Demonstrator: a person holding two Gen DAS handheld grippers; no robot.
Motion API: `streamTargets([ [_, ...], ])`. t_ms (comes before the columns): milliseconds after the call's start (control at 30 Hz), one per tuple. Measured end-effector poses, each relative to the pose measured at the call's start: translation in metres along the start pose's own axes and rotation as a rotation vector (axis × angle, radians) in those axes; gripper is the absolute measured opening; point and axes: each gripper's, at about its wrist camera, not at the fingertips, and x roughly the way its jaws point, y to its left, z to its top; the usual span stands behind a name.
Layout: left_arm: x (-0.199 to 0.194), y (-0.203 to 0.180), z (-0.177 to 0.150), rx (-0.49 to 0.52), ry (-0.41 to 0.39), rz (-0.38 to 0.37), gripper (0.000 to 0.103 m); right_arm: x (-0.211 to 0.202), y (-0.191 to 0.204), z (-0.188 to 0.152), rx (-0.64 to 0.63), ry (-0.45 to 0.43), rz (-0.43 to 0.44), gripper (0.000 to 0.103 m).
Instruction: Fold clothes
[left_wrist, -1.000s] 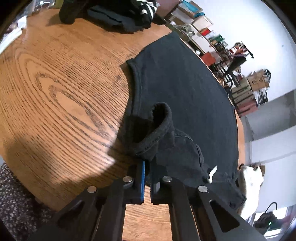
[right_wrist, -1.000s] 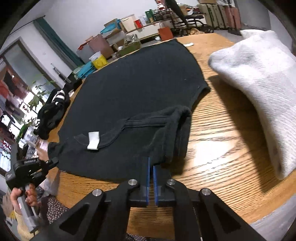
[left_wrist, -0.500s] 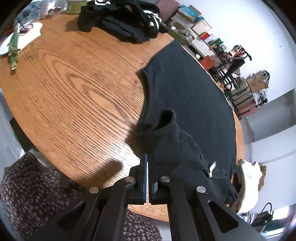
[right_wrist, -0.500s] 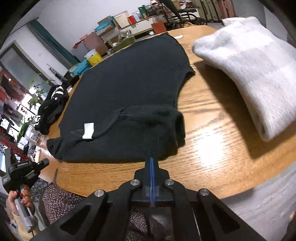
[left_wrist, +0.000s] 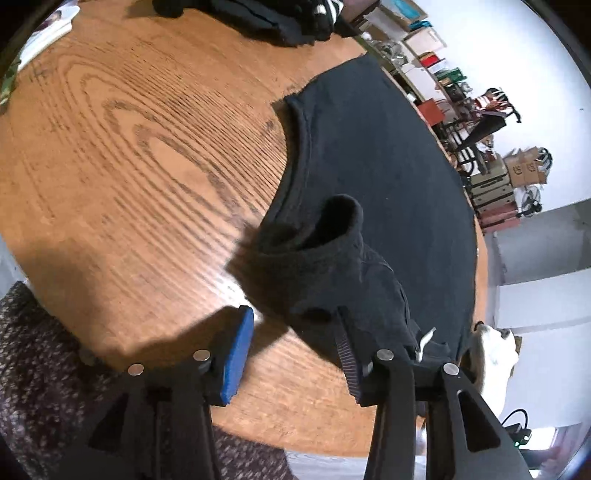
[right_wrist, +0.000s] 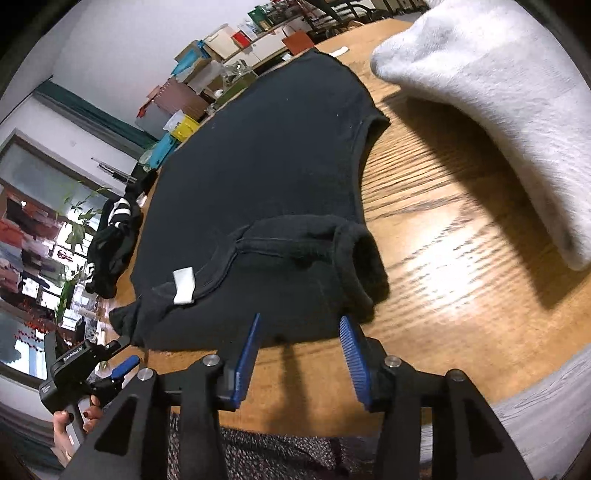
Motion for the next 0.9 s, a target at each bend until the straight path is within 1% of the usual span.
streamTargets([
  [167,0.011,-0.017,0.013,-0.021,-0.018,-0.014,0.046,0.009,-0.001,0.013,0.042,-0.022,0.011,0.049],
  [267,0.016,-0.027,0.018,-0.005,-0.016,0.003,0.046,0.01,-0.005,0.02,0.087,-0.025,0.028,0.049],
  [400,0.016,-0.029,0.018,0.019,-0.009,0.009,0.046,0.0,-0.012,0.016,0.107,-0.012,0.01,0.048],
  [467,0.013,-0.025,0.017,0.017,-0.001,0.006,0.046,-0.007,-0.016,0.013,0.098,-0.022,-0.019,0.053],
  [567,0.008,-0.019,0.019,0.027,-0.004,0.025,0.046,-0.018,-0.02,0.012,0.072,-0.05,-0.073,0.056],
  [600,0.007,-0.017,0.021,0.031,-0.006,0.035,0.046,-0.021,-0.021,0.014,0.061,-0.059,-0.079,0.059],
  [667,0.005,-0.015,0.025,0.039,0.001,0.044,0.046,-0.021,-0.021,0.019,0.036,-0.057,-0.063,0.071],
  [700,0.004,-0.014,0.027,0.043,0.004,0.046,0.046,-0.019,-0.02,0.022,0.023,-0.052,-0.059,0.072],
  [800,0.006,-0.018,0.031,0.097,0.016,0.055,0.047,-0.006,-0.025,0.031,0.0,-0.022,-0.053,0.072],
  [900,0.011,-0.031,0.035,0.208,0.032,0.098,0.047,0.003,-0.021,0.041,-0.061,-0.028,-0.015,0.072],
])
